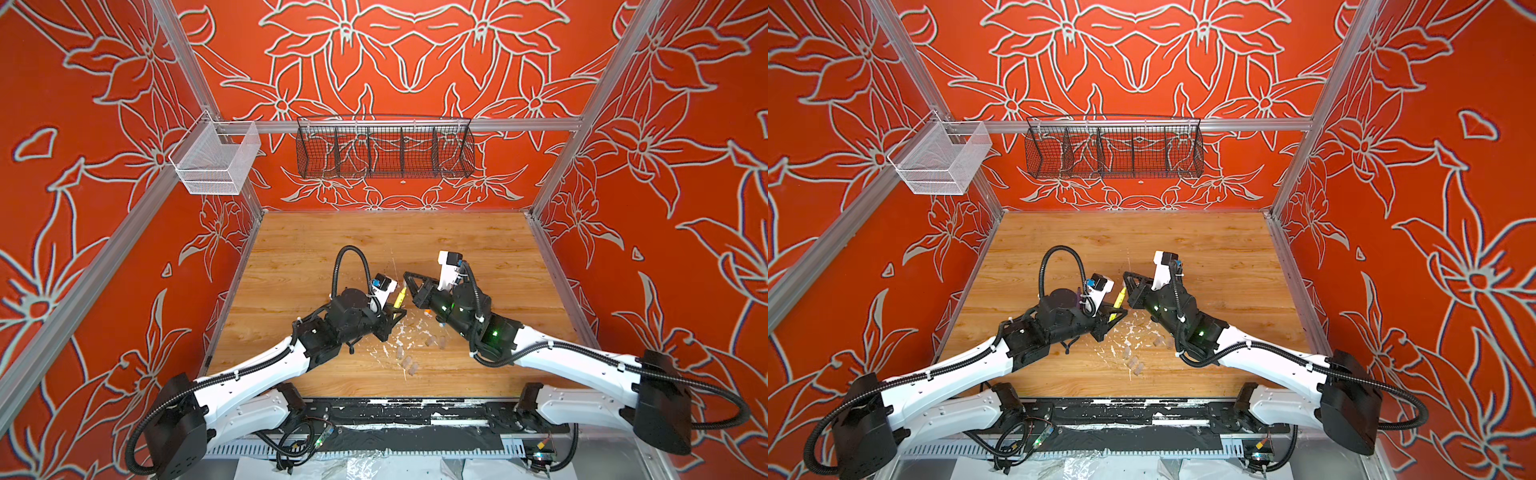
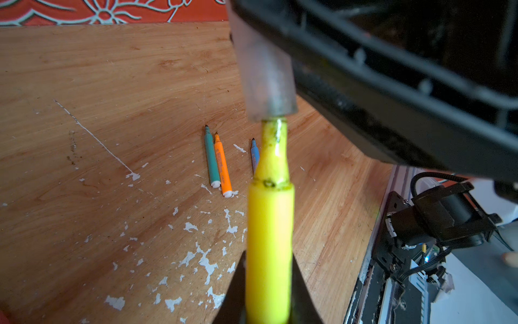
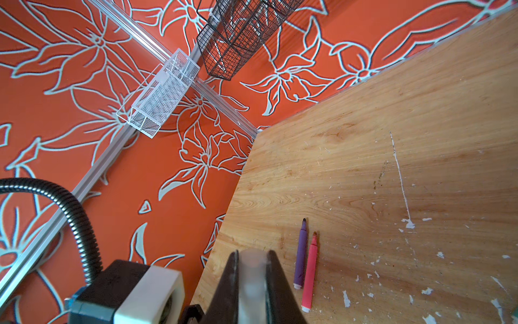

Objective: Insert the pens into the pen caps
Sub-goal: 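Push the cap down onto the yellow marker tip with the right gripper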

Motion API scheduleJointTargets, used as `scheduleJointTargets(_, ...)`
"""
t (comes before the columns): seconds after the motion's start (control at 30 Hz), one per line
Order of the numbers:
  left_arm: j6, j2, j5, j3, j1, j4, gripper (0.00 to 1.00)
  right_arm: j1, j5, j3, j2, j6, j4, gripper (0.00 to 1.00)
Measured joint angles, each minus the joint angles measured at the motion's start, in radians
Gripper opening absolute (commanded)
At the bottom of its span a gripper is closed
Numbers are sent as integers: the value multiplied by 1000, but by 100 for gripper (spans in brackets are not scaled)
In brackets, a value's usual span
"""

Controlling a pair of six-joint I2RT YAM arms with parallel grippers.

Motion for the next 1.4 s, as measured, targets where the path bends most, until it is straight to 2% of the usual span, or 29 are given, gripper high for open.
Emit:
scheduleJointTargets(0.4,-68,-85,156,-85,77,62,0,55,-19,-45,8,6,71,0)
scheduleJointTargets(0.83,-108,-142,216,-137,87,107,0,69,-58,-76,8,-14,147,0)
scheduleJointTargets(1.1,-112,-142,238,-137,89,117,0,77,-49,-76,7,-39,155,19)
scheduleJointTargets(1.4,-107,-157,246,-138,89,167,0,98,-57,-124,-50,-56,122,52)
